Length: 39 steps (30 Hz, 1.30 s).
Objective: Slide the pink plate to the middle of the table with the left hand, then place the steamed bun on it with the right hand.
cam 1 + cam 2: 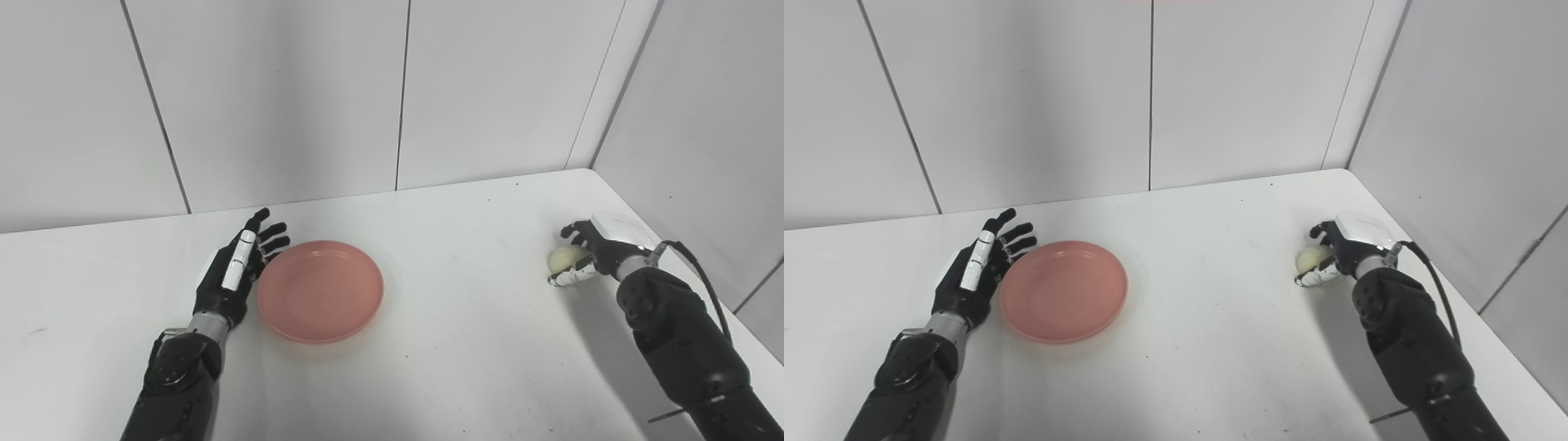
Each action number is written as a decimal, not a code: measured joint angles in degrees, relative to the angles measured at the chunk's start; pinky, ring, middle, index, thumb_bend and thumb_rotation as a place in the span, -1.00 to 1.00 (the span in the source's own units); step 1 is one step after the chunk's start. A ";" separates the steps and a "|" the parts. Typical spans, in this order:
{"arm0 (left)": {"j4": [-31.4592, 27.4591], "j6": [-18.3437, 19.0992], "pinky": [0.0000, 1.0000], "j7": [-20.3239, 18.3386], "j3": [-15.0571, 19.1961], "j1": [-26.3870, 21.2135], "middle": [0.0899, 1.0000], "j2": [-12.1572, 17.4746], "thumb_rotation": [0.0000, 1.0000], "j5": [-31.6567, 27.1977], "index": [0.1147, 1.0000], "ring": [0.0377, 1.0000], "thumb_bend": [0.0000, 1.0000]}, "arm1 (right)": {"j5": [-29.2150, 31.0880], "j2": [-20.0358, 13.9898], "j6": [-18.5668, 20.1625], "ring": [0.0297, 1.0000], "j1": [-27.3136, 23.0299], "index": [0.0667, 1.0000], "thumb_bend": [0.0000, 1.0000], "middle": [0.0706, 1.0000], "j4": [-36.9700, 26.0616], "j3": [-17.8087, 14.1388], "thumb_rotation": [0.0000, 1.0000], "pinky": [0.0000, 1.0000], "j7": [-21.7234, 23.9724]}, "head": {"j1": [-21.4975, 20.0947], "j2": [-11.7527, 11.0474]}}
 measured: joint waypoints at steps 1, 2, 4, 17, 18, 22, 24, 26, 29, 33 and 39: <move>0.00 0.00 0.49 -0.07 0.03 0.00 0.62 0.01 0.67 -0.01 0.76 0.59 0.42 | -0.06 -0.15 0.00 -0.55 0.03 0.21 0.15 -0.14 -0.30 -0.07 -1.00 -0.64 0.51 | 0.00 0.00; 0.00 0.00 0.49 -0.09 0.04 0.00 0.62 0.01 0.66 -0.02 0.76 0.58 0.42 | -0.12 -0.26 0.02 -0.56 0.19 0.17 0.15 -0.14 -0.57 -0.11 -1.00 -0.65 0.82 | -0.09 0.09; 0.00 0.00 0.48 -0.14 0.10 0.00 0.62 0.02 0.66 -0.05 0.76 0.58 0.44 | -0.28 -0.42 0.03 -0.55 0.70 -0.04 0.08 -0.14 -1.60 -0.17 -1.00 -0.64 1.83 | -0.09 0.09; 0.20 0.00 0.48 -0.59 0.07 -0.05 0.62 0.06 0.67 -0.65 0.77 0.58 0.46 | -2.73 0.18 0.06 -0.33 1.03 -0.09 0.06 -0.12 -3.33 -1.88 -0.99 -0.47 6.64 | -0.09 0.26; 0.20 0.00 0.48 -0.59 0.04 -0.05 0.62 0.06 0.67 -0.65 0.77 0.58 0.46 | -2.73 0.19 0.06 -0.33 1.02 -0.09 0.06 -0.12 -3.34 -1.95 -0.99 -0.47 6.74 | -0.09 0.26; 0.26 0.00 0.47 -0.59 0.00 -0.08 0.62 0.07 0.66 -0.65 0.76 0.57 0.48 | -2.75 0.82 0.06 -0.39 1.06 -0.09 0.06 -0.13 -3.44 -2.96 -0.99 -0.52 6.84 | 0.00 0.18; 0.39 0.00 0.47 -0.60 0.00 -0.16 0.61 0.07 0.66 -0.65 0.76 0.57 0.48 | -3.21 1.23 0.09 -0.42 1.10 -0.09 0.06 -0.13 -3.72 -3.40 -0.99 -0.54 7.00 | 0.00 0.18; 0.51 0.00 0.46 -0.60 0.01 -0.24 0.62 0.07 0.66 -0.65 0.76 0.58 0.47 | -4.14 1.40 0.11 -0.46 1.09 -0.09 0.06 -0.13 -4.31 -3.47 -1.00 -0.56 7.58 | 0.00 0.09; 0.63 0.00 0.46 -0.60 0.01 -0.32 0.62 0.05 0.66 -0.65 0.77 0.58 0.48 | -5.26 1.57 0.14 -0.46 1.07 -0.09 0.06 -0.13 -6.48 -3.45 -1.00 -0.56 8.07 | 0.17 0.00; 0.86 0.00 0.48 -0.60 -0.01 -0.45 0.63 0.01 0.65 -0.65 0.76 0.58 0.47 | -6.15 1.57 0.15 -0.43 0.93 -0.09 0.06 -0.13 -8.82 -3.45 -0.99 -0.54 8.10 | 0.44 -0.17; 1.63 -0.03 0.48 -0.60 -0.12 -1.01 0.65 -0.12 0.65 -0.64 0.76 0.58 0.45 | -5.17 1.58 0.17 -0.46 -0.16 -0.10 0.06 -0.13 -13.35 -3.75 -0.99 -0.56 8.19 | 0.97 -0.35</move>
